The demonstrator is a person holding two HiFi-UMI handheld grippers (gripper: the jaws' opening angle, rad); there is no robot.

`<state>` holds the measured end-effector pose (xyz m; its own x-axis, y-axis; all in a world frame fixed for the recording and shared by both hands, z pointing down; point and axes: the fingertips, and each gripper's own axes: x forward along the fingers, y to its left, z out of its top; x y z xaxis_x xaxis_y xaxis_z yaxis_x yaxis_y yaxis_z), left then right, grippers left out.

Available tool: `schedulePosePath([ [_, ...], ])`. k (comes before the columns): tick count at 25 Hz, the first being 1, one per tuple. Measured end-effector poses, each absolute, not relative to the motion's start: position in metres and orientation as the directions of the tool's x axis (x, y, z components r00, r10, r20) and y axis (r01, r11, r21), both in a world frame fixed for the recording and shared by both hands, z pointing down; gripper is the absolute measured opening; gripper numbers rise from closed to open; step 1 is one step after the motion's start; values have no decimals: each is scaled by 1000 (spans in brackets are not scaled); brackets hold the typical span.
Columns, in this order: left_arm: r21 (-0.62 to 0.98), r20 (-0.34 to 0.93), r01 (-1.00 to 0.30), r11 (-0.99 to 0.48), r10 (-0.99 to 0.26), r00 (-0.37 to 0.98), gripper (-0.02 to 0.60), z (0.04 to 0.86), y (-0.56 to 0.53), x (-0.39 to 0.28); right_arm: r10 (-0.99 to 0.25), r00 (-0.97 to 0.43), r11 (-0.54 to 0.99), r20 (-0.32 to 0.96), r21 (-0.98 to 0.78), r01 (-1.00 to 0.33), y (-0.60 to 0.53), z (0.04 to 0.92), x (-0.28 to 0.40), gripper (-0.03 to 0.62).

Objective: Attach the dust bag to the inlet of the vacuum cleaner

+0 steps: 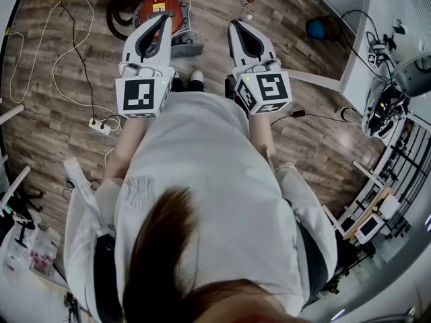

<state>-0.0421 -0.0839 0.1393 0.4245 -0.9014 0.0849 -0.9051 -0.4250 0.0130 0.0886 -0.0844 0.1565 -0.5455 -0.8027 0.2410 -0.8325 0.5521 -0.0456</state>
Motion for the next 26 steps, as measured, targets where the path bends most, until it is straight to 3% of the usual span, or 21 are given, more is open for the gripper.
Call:
schedulePosePath([
  [26, 15, 102, -902, -431, -897, 430, 17, 146, -72, -38, -799, -549, 558, 245, -38, -829, -76, 159, 92, 2],
])
